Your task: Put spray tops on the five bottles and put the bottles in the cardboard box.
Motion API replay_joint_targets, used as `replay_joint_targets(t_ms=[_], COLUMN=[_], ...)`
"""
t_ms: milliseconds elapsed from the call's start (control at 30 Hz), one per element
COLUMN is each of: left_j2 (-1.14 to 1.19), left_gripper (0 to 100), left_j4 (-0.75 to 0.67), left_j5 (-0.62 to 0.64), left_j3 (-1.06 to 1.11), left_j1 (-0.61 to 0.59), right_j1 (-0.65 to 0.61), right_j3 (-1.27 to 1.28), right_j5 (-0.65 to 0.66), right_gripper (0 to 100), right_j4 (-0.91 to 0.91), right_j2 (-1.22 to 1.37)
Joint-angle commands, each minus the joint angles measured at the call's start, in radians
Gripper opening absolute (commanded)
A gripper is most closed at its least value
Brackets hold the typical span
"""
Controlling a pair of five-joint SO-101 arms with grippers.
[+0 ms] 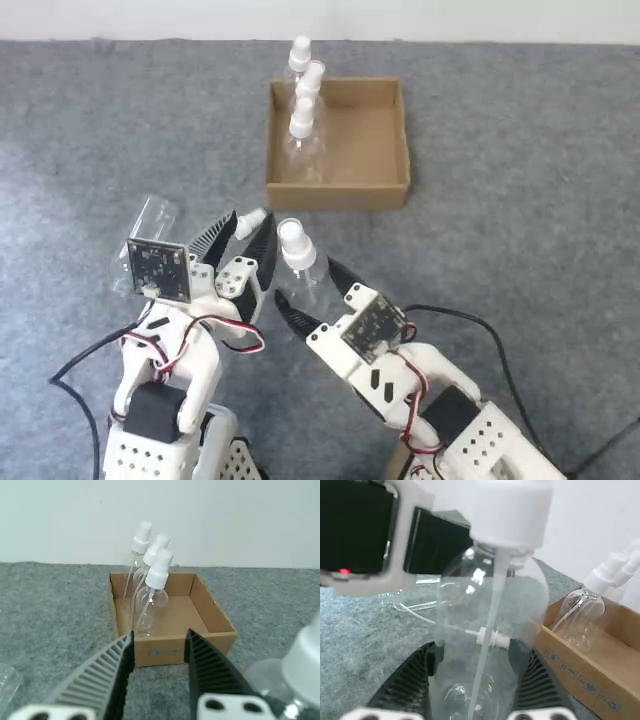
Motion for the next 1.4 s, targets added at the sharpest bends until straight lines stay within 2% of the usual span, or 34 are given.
replay_joint_targets(t_ms=[0, 133, 233, 367, 567, 733, 867, 1000, 1367], left_j2=[-0.011, -0.011, -0.011, -0.011, -0.011, -0.011, -0.011, -0.011, -0.011], left_gripper=[16, 16, 16, 16, 16, 16, 16, 16, 16], left_j4=[-0.018, -0.017, -0.015, -0.015, 0.003, -0.005, -0.009, -0.084, -0.124], left_j5=[-0.009, -0.017, -0.072, -0.063, -0.068, -0.074, -0.124, -0.127, -0.118], left_j3=[-0.01, -0.01, -0.005, -0.004, 0.002, 0.045, 0.088, 0.15, 0.163], left_j1=[0.017, 0.037, 0.078, 0.046, 0.061, 0.057, 0.057, 0.054, -0.092], right_j1=[0.002, 0.002, 0.002, 0.022, 0.05, 0.05, 0.051, 0.053, 0.093], right_j3=[-0.114, -0.147, -0.181, -0.218, -0.259, -0.235, -0.226, -0.226, -0.236], right_j5=[-0.005, -0.005, -0.005, -0.008, -0.005, -0.003, -0.003, -0.003, -0.005], right_gripper=[0.9, 0.9, 0.9, 0.9, 0.9, 1.0, 1.0, 1.0, 1.0], right_j4=[-0.031, -0.097, -0.117, -0.119, -0.122, -0.234, -0.325, -0.429, -0.708], right_j2=[0.15, 0.289, 0.375, 0.447, 0.522, 0.598, 0.694, 0.812, 1.075])
